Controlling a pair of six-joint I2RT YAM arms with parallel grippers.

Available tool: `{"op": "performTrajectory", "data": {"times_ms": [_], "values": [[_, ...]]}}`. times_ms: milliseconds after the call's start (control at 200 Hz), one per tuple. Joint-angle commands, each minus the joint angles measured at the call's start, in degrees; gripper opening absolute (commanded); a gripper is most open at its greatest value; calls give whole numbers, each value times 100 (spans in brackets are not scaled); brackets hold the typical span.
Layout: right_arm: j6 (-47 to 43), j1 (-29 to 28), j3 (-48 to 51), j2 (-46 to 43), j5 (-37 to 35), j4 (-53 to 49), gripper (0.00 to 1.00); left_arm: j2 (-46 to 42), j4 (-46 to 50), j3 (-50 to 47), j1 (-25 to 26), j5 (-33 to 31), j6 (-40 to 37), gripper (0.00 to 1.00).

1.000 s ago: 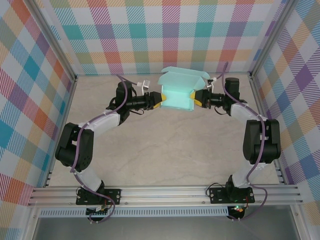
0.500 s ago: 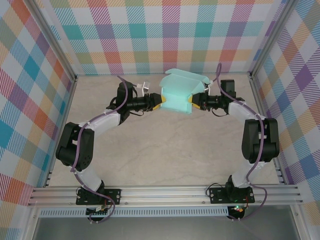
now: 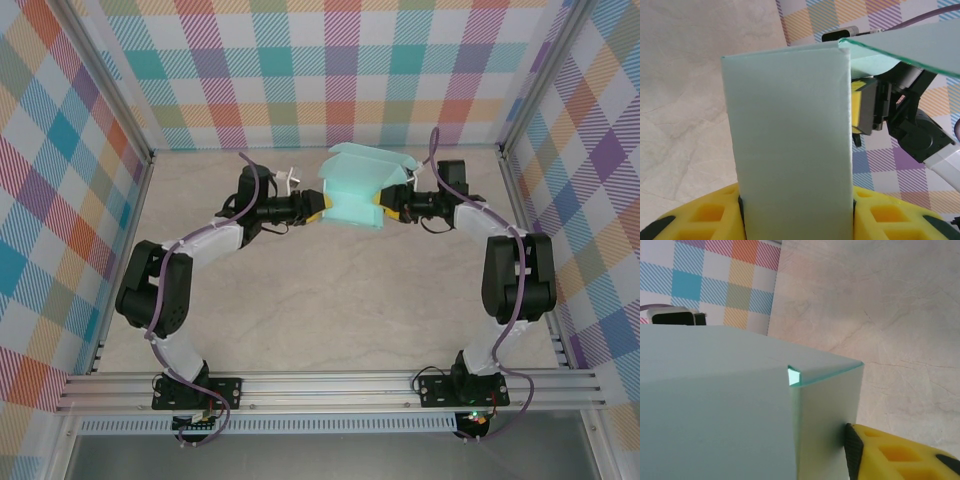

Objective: Fold the paper box

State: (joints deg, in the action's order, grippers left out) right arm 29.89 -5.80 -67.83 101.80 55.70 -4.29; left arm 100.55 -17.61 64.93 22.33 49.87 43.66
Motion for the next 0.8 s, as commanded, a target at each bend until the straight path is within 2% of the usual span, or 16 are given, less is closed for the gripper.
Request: {"op": "performTrajectory", "data": {"times_ms": [0,90,215,470,795], "values": [[664,-98,83,-6,807,1061,61,104,-76,133,148,198,24,22],[1314,55,250,41,1087,1836,65,155,-462,51,46,213,391,22],[1452,97,295,59,1284,2013,68,219,-917,64,-18,305,829,22],[2353,238,560,277,1129,3040,69,282,-1891,11,-63,394,1808,22],[2979,344,660,369,1242,3926,67,241,-1922,12,-38,416,1894,22]]}}
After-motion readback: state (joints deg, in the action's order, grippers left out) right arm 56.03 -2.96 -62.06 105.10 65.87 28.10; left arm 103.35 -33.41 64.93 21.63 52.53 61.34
